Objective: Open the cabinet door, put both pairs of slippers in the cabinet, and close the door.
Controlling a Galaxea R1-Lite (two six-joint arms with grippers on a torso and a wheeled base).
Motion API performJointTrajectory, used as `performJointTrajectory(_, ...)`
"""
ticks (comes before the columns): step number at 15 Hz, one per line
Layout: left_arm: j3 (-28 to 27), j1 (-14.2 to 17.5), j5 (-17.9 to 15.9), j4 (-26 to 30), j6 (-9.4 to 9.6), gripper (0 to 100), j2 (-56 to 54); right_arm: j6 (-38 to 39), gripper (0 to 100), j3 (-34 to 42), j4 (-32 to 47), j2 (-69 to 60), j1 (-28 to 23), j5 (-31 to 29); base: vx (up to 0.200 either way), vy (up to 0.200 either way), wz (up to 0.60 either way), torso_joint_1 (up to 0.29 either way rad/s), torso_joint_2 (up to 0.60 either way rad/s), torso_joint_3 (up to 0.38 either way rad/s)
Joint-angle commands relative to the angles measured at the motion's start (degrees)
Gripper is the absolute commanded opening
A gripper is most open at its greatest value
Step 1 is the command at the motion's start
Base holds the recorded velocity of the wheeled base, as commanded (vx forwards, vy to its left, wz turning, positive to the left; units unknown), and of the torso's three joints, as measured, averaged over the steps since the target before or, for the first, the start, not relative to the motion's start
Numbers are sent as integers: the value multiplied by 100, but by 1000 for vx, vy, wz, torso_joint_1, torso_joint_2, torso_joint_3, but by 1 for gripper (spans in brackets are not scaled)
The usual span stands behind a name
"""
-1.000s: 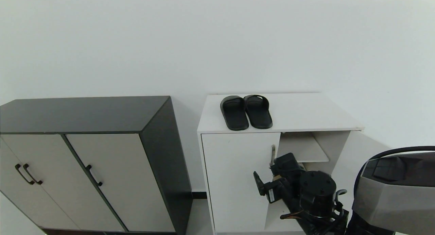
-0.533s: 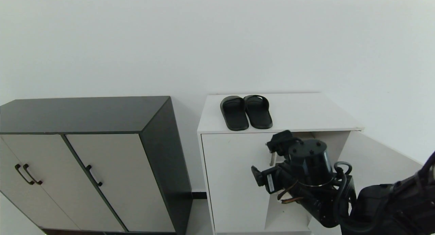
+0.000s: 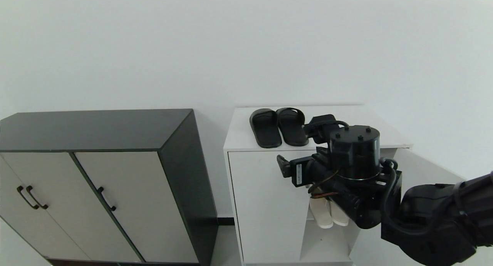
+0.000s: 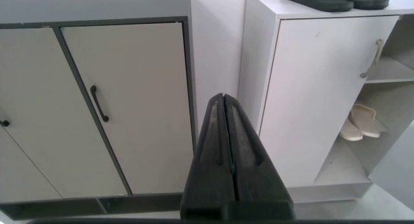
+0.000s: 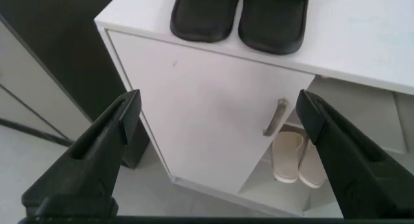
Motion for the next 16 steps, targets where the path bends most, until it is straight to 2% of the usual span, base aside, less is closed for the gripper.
performJointTrajectory(1,0,1,4,-1,2,0,-1,0,100,-94,-3,53,-22,-8,200,0,0,2,-7,7)
performJointTrajectory(13,0,1,4,-1,11,0,-1,123,100,-393,129,563,-48,-8,200,0,0,2,1,2)
performJointTrajectory(16,0,1,4,-1,11,0,-1,123,100,-612,138,765,-66,-8,0,0,0,0,0,0)
